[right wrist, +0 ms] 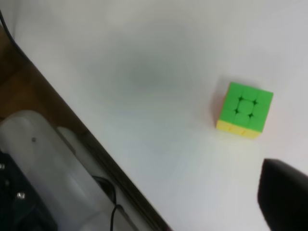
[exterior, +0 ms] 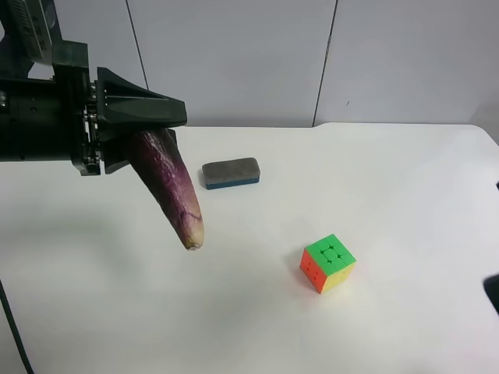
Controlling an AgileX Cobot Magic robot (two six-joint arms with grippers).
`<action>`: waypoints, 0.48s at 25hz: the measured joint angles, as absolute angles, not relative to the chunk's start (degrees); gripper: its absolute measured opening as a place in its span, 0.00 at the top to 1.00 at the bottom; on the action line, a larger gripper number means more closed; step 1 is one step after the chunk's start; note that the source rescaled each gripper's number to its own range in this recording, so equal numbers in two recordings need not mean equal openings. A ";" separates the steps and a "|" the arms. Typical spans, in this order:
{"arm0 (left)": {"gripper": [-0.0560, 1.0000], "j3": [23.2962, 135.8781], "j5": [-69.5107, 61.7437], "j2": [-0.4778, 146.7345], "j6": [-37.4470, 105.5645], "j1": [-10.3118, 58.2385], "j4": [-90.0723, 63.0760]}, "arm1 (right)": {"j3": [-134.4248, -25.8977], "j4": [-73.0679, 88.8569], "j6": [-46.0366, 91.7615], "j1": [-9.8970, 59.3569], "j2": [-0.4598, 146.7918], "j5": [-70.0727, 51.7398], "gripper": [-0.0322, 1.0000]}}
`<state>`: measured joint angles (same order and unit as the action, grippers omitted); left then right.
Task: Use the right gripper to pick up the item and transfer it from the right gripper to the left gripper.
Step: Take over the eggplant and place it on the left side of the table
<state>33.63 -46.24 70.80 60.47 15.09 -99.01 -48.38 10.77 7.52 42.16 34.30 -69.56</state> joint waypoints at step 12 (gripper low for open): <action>0.94 33.63 -46.24 70.80 60.47 15.09 -97.64 | -30.46 4.29 6.39 42.16 17.28 -64.32 0.00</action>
